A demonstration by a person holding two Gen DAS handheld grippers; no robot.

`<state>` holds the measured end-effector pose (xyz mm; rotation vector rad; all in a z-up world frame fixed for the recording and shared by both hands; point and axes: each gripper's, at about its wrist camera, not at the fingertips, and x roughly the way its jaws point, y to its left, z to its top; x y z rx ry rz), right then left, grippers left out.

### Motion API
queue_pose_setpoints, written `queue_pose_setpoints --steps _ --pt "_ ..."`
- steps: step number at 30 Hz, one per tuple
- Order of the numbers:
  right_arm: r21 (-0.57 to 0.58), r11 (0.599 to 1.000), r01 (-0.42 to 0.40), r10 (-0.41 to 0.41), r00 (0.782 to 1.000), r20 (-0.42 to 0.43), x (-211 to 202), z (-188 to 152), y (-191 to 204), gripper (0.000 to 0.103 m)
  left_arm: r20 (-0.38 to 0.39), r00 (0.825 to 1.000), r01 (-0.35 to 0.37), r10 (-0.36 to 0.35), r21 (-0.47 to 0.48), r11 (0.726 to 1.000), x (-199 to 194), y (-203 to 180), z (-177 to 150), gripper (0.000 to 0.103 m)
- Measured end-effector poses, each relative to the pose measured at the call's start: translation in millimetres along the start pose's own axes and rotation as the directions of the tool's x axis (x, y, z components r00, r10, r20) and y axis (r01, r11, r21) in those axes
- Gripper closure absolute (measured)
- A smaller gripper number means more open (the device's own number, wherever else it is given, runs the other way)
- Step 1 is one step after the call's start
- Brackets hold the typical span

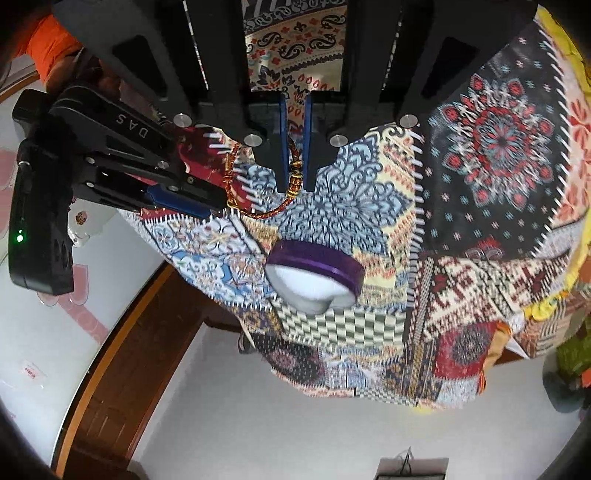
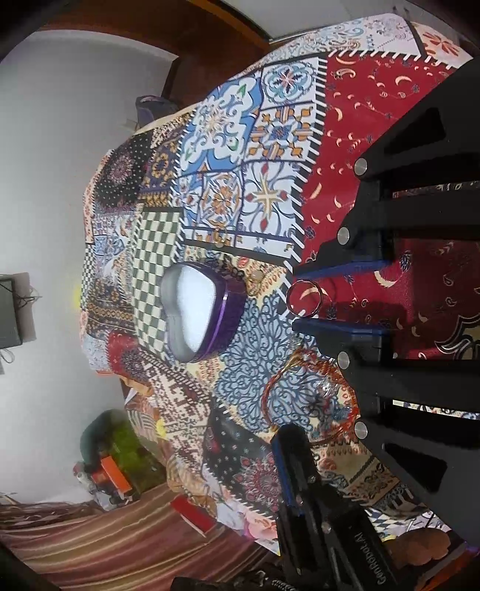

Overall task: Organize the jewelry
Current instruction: 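Grasp the gold-red bracelet with the left tool while the right tool grasps a silver ring, then carry the bracelet and ring into the purple heart tin and open both tools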

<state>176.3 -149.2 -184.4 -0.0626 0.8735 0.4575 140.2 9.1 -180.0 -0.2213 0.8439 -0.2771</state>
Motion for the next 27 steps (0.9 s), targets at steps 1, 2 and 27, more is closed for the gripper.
queue_pose_setpoints --steps 1,2,27 --pt "0.001 1.0 0.001 -0.001 1.0 0.006 -2 1 1 0.084 0.013 1.0 -0.003 0.003 0.004 1.0 -5 -1 2 0.098" --pt "0.001 1.0 0.001 -0.001 1.0 0.013 -5 2 1 0.084 0.022 1.0 -0.004 0.004 0.005 1.0 -8 -2 4 0.098" --pt "0.025 1.0 0.016 -0.02 0.982 0.187 -42 37 -8 0.084 0.244 0.969 -0.04 0.029 0.038 0.998 -51 -12 59 0.098"
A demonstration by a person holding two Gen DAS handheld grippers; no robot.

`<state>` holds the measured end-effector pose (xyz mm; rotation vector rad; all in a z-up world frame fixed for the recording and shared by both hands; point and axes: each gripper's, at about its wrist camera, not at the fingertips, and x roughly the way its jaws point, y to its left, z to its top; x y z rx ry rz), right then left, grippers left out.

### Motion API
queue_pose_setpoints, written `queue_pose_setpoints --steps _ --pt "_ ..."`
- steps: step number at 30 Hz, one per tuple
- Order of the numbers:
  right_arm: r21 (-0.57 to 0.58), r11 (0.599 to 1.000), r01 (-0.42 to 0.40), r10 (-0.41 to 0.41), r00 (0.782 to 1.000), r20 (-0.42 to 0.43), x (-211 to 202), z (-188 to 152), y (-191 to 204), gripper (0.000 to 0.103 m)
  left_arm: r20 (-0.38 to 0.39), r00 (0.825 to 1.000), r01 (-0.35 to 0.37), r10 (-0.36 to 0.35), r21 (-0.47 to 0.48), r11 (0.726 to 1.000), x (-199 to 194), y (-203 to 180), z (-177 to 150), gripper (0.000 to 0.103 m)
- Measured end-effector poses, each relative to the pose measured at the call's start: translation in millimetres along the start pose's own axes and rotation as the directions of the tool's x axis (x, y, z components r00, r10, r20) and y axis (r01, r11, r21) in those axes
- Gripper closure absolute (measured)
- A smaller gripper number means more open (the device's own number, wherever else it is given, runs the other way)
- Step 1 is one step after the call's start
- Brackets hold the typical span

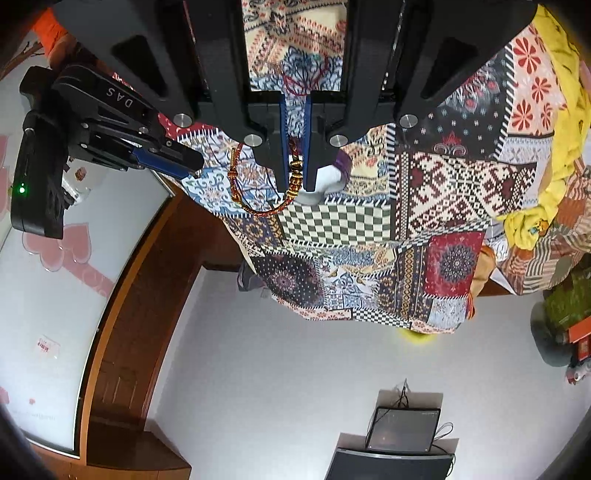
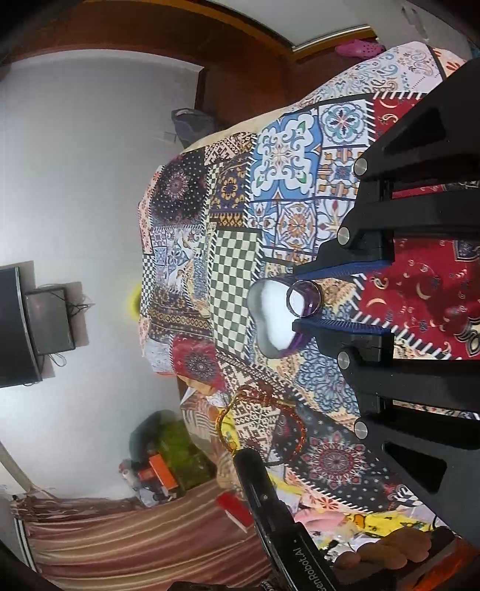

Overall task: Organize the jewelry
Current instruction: 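Carry the bracelet and ring into the purple heart tin and open both tools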

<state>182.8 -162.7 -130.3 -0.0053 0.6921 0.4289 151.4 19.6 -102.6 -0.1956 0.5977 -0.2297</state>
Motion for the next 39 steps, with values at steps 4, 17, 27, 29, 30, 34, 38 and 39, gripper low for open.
queue_pose_setpoints --steps 4,17,27,29,30,34,38,39 --pt "0.001 1.0 0.001 -0.001 1.0 0.008 7 5 -1 0.084 0.003 1.0 -0.005 0.005 0.005 1.0 10 3 5 0.098" --pt "-0.001 1.0 -0.005 0.005 1.0 -0.015 45 18 -2 0.084 -0.101 0.995 -0.009 0.009 -0.001 1.0 79 27 11 0.098" --pt "-0.026 0.999 -0.046 0.044 0.994 -0.096 80 23 -7 0.084 -0.205 0.979 0.014 -0.017 -0.016 1.0 126 42 12 0.098" --pt "-0.022 0.998 -0.064 0.061 0.992 -0.111 85 24 -9 0.084 -0.229 0.973 0.01 -0.013 -0.012 1.0 135 43 11 0.098" --pt "-0.014 0.997 -0.079 0.077 0.989 -0.124 90 24 -10 0.084 -0.24 0.971 0.009 -0.012 -0.013 1.0 139 43 10 0.098" --pt "0.003 0.995 -0.104 0.103 0.981 -0.166 101 23 -12 0.084 -0.283 0.959 0.014 -0.02 -0.023 1.0 154 46 7 0.098" --pt "-0.015 0.993 -0.116 0.111 0.973 -0.202 110 19 -8 0.084 -0.302 0.953 0.013 -0.019 -0.022 1.0 162 47 5 0.098" --pt "-0.022 0.993 -0.12 0.113 0.972 -0.209 110 18 -6 0.084 -0.305 0.952 0.013 -0.018 -0.019 1.0 163 47 5 0.098"
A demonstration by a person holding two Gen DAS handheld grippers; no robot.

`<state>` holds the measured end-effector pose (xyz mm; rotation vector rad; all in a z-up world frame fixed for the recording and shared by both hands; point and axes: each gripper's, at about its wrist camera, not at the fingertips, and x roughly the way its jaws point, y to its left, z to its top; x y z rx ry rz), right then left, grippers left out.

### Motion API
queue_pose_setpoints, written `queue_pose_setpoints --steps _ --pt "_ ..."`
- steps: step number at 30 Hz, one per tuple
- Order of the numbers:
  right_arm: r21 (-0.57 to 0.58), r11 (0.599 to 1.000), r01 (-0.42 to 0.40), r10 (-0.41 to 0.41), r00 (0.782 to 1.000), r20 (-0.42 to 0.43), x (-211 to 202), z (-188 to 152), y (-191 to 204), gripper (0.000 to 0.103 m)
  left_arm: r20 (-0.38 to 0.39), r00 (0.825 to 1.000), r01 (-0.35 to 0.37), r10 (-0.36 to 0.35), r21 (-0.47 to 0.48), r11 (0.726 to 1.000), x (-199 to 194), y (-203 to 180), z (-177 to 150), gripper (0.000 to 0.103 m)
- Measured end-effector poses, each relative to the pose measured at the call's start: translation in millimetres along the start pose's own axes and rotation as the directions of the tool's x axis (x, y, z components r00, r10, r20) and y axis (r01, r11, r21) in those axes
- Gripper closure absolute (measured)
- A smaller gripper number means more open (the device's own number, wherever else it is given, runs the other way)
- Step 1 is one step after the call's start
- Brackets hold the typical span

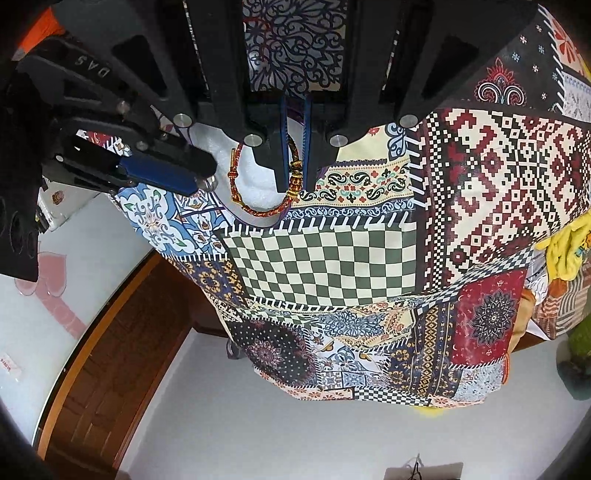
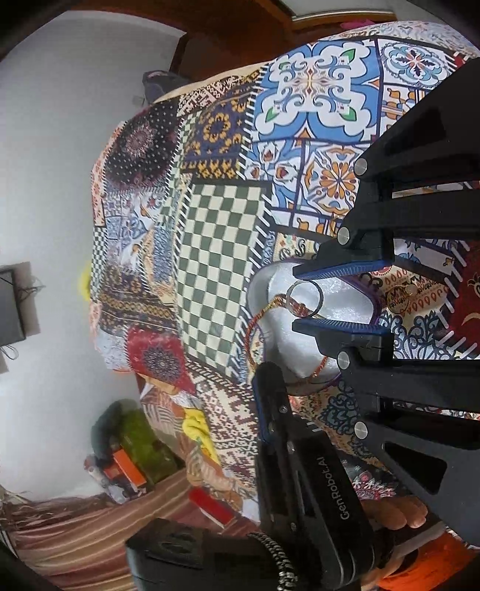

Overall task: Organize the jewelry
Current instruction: 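Carry the bracelet and ring into the purple heart tin and open both tools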

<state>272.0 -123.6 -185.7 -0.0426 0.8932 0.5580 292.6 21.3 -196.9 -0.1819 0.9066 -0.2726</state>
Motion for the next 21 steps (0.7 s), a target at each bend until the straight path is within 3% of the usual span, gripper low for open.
queue_pose_setpoints --steps 14,21 --pt "-0.067 0.998 0.01 -0.015 0.997 -0.073 14 1 6 0.083 -0.003 1.0 -0.026 0.026 0.055 0.998 -1 -7 -3 0.098" --pt "-0.116 0.992 0.047 -0.054 0.997 -0.056 6 0 14 0.083 0.022 0.999 -0.05 0.048 0.054 0.997 -17 -6 -1 0.098"
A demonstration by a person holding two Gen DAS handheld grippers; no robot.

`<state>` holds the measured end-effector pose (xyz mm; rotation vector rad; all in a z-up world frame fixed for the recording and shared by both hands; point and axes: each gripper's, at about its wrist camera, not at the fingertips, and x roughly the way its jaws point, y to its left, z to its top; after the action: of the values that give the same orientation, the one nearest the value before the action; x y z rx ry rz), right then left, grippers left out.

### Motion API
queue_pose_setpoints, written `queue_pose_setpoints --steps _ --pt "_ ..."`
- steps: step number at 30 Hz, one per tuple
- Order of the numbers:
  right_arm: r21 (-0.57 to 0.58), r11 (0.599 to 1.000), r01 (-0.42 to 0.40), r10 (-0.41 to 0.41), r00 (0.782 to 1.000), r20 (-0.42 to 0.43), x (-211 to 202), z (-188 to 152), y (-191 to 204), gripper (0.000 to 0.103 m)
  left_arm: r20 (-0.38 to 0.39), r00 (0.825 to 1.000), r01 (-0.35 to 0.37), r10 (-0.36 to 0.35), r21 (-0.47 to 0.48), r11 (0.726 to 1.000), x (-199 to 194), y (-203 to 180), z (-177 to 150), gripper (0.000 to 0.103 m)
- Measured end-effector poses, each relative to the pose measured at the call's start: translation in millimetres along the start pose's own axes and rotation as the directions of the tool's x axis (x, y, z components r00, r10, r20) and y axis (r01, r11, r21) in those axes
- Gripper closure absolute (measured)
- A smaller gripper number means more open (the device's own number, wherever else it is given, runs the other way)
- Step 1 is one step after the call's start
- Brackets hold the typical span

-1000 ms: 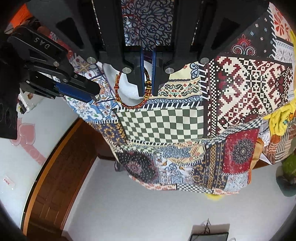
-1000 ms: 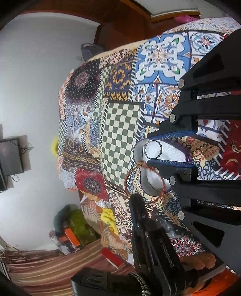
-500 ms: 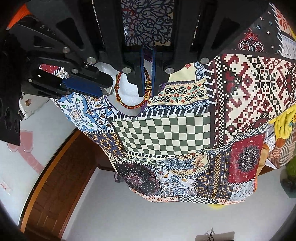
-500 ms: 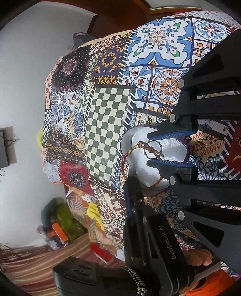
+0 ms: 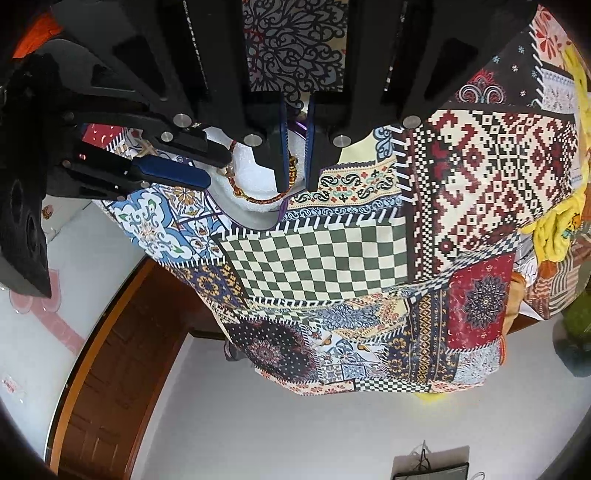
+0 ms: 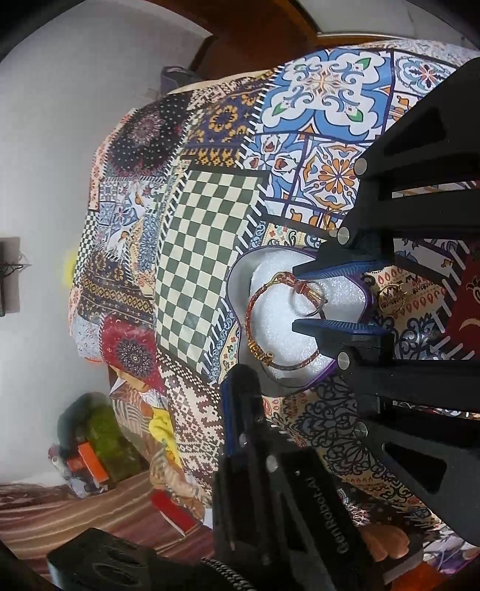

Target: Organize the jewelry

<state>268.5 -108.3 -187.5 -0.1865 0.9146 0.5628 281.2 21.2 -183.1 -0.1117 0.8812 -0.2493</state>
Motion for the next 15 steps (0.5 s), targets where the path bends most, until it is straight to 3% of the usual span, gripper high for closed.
queue_pose_setpoints --steps 4,15 --pt "-0.027 0.999 0.033 -0.033 0.999 0.004 -3 0 4 0.072 0.023 0.999 -0.023 0.023 0.0 1.0 -11 1 1 0.097" --pt "-0.003 0.999 0.039 -0.039 0.998 0.055 -40 -5 6 0.072 0.047 0.999 -0.028 0.027 0.028 0.999 -48 -5 -14 0.095"
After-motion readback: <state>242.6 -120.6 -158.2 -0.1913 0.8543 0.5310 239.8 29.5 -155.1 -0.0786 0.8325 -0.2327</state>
